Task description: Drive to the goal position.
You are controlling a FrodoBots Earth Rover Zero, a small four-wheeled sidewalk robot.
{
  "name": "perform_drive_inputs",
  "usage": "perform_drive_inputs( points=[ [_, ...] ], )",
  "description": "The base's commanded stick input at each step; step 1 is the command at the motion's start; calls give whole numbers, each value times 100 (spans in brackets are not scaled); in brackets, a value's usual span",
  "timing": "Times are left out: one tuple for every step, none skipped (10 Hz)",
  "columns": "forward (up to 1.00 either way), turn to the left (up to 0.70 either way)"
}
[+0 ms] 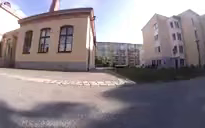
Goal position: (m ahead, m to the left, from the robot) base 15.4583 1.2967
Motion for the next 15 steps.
perform_drive_inputs(
  points=[
    [60,0],
    [60,0],
    [60,0],
    [60,0],
    [60,0],
    [60,0],
    [60,0],
    [60,0],
    [60,0],
    [60,0],
    [60,0],
    [60,0],
    [60,0],
    [60,0],
    [60,0]
  ],
)
